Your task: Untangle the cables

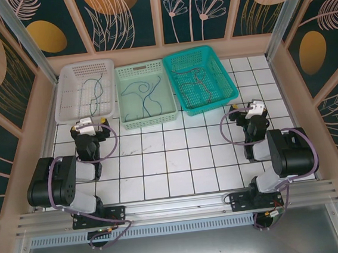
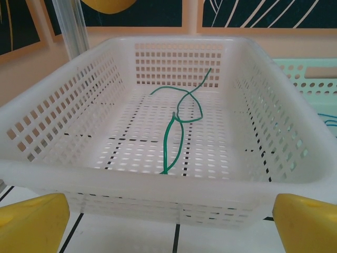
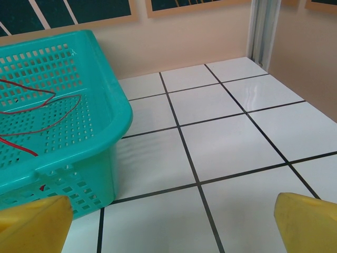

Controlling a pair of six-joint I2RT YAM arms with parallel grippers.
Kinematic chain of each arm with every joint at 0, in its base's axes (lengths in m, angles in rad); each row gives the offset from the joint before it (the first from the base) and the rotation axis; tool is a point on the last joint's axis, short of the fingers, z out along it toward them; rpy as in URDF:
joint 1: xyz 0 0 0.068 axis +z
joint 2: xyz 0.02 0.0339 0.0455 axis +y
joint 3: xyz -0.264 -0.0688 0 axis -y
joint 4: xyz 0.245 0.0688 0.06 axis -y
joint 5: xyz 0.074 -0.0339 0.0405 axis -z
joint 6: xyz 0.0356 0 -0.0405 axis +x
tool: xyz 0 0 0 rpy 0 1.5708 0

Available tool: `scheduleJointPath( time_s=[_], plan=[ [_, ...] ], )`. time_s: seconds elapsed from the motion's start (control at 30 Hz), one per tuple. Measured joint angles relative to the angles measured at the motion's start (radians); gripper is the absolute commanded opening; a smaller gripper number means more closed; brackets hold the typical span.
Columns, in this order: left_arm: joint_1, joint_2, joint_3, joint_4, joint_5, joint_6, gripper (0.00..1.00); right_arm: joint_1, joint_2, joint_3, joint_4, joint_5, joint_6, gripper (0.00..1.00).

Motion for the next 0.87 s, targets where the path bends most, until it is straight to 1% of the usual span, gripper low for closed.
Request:
scheduleJointPath(
  time_s=[0.87],
  plan=[
    [0.0,0.0,0.0,0.016,0.0,-0.011,0.99,0.0,0.0,0.0,0.0,0.0,0.0,0.99]
  ],
)
